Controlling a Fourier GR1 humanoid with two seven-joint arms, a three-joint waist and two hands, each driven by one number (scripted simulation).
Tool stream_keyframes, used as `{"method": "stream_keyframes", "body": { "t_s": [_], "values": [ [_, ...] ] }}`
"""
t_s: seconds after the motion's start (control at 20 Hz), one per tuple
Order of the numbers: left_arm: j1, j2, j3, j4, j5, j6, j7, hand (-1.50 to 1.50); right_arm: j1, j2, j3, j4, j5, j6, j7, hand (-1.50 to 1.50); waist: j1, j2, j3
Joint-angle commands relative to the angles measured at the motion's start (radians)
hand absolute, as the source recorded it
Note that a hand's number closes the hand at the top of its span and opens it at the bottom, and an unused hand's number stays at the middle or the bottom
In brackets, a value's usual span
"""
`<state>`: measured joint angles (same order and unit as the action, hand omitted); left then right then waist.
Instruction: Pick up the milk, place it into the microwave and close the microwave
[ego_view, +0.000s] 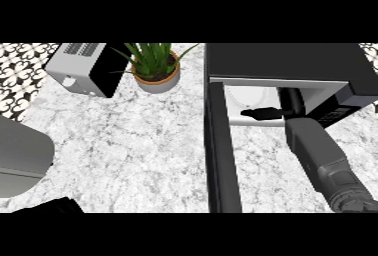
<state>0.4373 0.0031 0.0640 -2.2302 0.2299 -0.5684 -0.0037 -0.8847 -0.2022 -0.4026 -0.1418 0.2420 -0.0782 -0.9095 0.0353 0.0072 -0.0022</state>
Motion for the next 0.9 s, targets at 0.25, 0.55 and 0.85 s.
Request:
{"method": "stream_keyframes", "body": {
  "t_s": [0.25, 0.55, 0.85],
  "values": [
    [0.048, -0.003, -0.175, -0.051, -0.063, 0.08, 0.07, 1.5, 0.178, 0.041, 0.01, -0.072, -0.046, 0.182, -0.052, -1.5, -0.052, -0.019, 0.001],
    [-0.028, -0.003, -0.262, 0.043, -0.128, 0.095, 0.05, 1.5, 0.323, 0.003, 0.044, -0.158, -0.042, 0.246, -0.101, -1.5, -0.062, -0.018, 0.001],
    [-0.235, -0.003, -0.367, 0.107, -0.242, 0.226, 0.111, 1.5, 0.48, 0.035, 0.066, -0.29, -0.063, 0.247, -0.096, -1.5, -0.074, -0.016, 0.001]
  ]
}}
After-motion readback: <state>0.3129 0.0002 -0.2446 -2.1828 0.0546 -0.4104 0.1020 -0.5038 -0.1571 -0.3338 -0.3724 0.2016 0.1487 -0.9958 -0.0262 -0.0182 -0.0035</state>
